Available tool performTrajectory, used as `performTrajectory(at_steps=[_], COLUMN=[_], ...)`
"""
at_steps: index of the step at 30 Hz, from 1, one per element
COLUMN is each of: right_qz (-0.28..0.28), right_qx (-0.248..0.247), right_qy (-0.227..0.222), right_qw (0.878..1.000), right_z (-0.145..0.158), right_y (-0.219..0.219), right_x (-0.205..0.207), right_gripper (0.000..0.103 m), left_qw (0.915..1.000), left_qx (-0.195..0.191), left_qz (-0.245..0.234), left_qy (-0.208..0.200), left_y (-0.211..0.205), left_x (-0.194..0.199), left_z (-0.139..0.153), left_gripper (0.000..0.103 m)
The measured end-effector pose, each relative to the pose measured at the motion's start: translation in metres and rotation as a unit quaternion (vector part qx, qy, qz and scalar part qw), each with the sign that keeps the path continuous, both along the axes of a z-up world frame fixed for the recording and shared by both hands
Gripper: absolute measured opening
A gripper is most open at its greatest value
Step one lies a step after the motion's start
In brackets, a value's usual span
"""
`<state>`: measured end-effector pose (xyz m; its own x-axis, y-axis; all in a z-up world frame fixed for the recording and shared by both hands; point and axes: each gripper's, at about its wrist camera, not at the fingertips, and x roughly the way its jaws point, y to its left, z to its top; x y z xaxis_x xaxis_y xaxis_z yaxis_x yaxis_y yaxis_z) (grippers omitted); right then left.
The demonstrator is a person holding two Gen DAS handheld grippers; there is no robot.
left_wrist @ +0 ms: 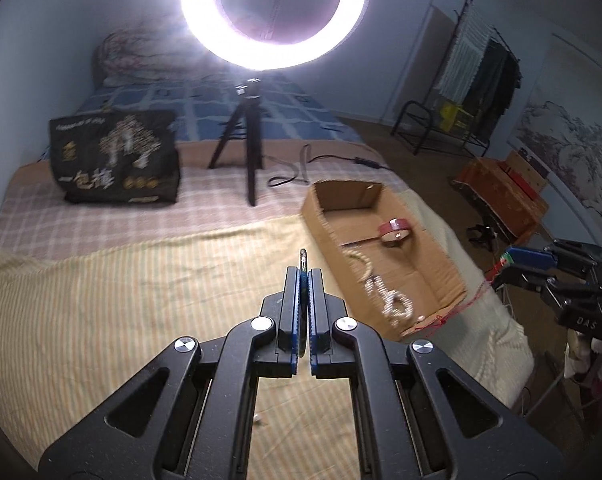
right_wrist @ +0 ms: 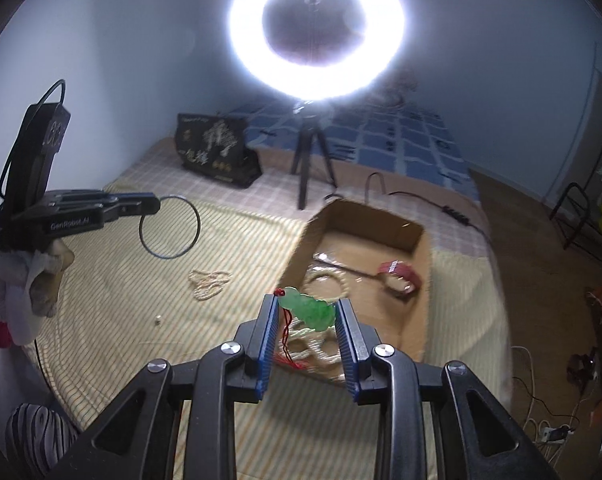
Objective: Organize jewelry
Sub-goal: 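Carry pendant in right tool and bangle in left tool over the box, then open both tools to drop pendant and bangle into the box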
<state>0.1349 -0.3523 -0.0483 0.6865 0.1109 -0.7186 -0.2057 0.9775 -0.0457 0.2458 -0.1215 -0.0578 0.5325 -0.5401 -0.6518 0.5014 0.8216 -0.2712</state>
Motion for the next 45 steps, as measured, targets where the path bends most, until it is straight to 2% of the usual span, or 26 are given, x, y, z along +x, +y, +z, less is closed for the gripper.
performTrajectory(at_steps=[7,15,22,28,34,36,38,39,41,43,45], right_qz=[-0.021,-0.03,-0.033,-0.034,-0.031,-0.031,-0.034,-0.036,-0.037,-0.035,-0.034], right_qx=[0.003,0.007,0.018,0.041,0.055,0.052,0.048,0.048,0.048,0.047,0.043], right_qy=[-0.005,0.013,0.03,0.053,0.063,0.061,0.056,0.052,0.039,0.037,0.034], right_qw=[1.0,0.999,0.999,0.997,0.996,0.996,0.997,0.997,0.997,0.998,0.998], right_z=[0.002,-0.022,-0.044,-0.066,-0.077,-0.078,-0.077,-0.076,-0.072,-0.07,-0.07], right_y=[-0.025,-0.042,-0.054,-0.062,-0.063,-0.062,-0.061,-0.061,-0.059,-0.056,-0.053], right_x=[0.01,0.024,0.033,0.041,0.043,0.044,0.043,0.043,0.039,0.038,0.036], right_gripper=[0.029,0.029,0.029,0.029,0.031,0.037,0.074,0.08,0.084,0.089,0.093], left_qw=[0.9996,0.9988,0.9984,0.9982,0.9978,0.9979,0.998,0.9979,0.9978,0.998,0.9981], left_qx=[-0.003,-0.027,-0.023,-0.005,0.011,0.012,0.018,0.022,0.029,0.031,0.029], left_qz=[-0.026,-0.04,-0.042,-0.043,-0.051,-0.053,-0.053,-0.055,-0.056,-0.053,-0.053], left_qy=[-0.007,0.008,0.028,0.042,0.04,0.034,0.028,0.027,0.021,0.012,0.011], left_y=[-0.043,-0.09,-0.128,-0.147,-0.157,-0.159,-0.16,-0.16,-0.159,-0.154,-0.149], left_x=[0.008,0.034,0.058,0.072,0.075,0.073,0.072,0.072,0.07,0.067,0.066], left_z=[0.01,0.007,-0.015,-0.036,-0.044,-0.042,-0.04,-0.039,-0.036,-0.033,-0.03], left_gripper=[0.001,0.001,0.001,0.001,0.001,0.001,0.001,0.003,0.013,0.031,0.032])
